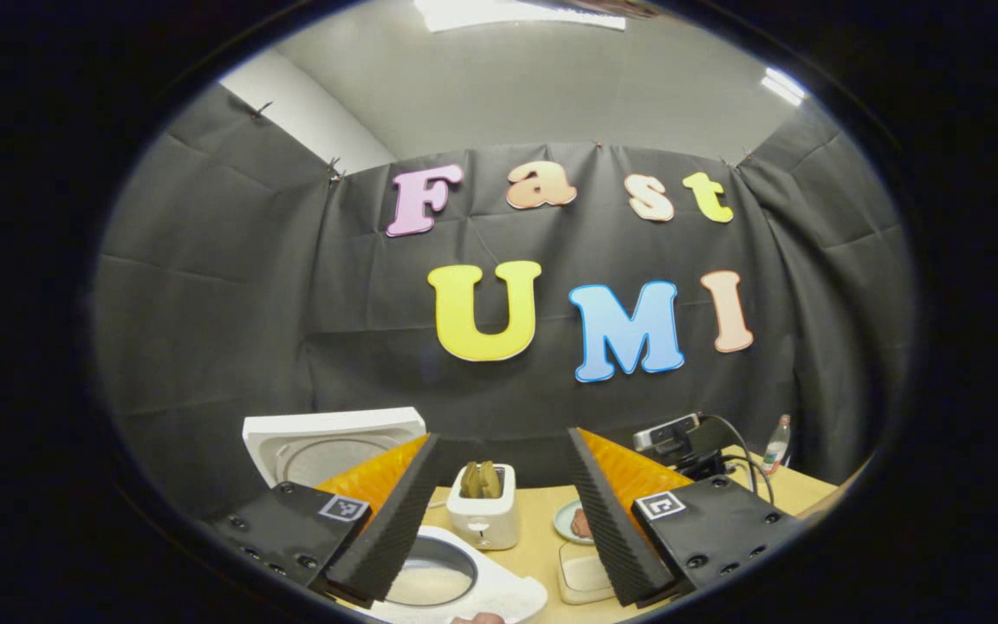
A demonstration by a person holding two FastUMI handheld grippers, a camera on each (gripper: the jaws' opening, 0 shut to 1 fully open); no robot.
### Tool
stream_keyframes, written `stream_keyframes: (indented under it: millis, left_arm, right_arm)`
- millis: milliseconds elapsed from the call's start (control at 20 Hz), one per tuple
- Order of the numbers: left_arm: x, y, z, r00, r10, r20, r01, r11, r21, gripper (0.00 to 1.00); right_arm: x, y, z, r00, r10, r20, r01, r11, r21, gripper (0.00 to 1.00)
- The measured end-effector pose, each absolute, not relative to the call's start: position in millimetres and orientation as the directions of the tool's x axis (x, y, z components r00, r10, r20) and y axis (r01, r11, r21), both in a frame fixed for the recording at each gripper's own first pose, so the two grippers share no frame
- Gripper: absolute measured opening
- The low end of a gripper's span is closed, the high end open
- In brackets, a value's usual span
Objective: Close the left gripper, press the button to open the rice cooker; take a wooden spoon from the chopstick holder with the right hand, scoop a spoonful of rice and pour it into the rice cooker, then put the wooden spoon back into the chopstick holder.
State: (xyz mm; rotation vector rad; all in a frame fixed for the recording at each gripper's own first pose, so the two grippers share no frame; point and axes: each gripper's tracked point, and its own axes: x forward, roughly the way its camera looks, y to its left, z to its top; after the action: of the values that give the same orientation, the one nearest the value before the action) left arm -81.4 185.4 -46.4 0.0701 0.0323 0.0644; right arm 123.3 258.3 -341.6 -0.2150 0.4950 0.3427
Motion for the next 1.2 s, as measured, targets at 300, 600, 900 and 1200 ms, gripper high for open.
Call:
stream_keyframes:
  millis: [300, 600, 900, 1200]
  left_arm:
    - [-84, 211, -61, 0.993, 0.103, -0.055, -0.100, 0.994, 0.052, 0.96]
    - [-87, 219, -60, 0.991, 0.124, -0.054, -0.123, 0.992, 0.036, 0.99]
    - [-88, 197, -53, 0.994, 0.098, -0.040, -0.096, 0.994, 0.052, 0.96]
    - [-86, 177, -43, 0.997, 0.076, -0.019, -0.075, 0.997, 0.034, 0.99]
  right_arm:
    - [105, 301, -361, 0.782, 0.321, -0.534, -0.389, 0.921, -0.017, 0.09]
    - [105, 296, -365, 0.717, 0.415, -0.560, -0.260, 0.905, 0.338, 0.09]
    - [116, 250, -341, 0.746, 0.468, -0.474, -0.126, 0.797, 0.590, 0.09]
    - [117, 235, -286, 0.762, 0.554, -0.335, -0.126, 0.635, 0.762, 0.08]
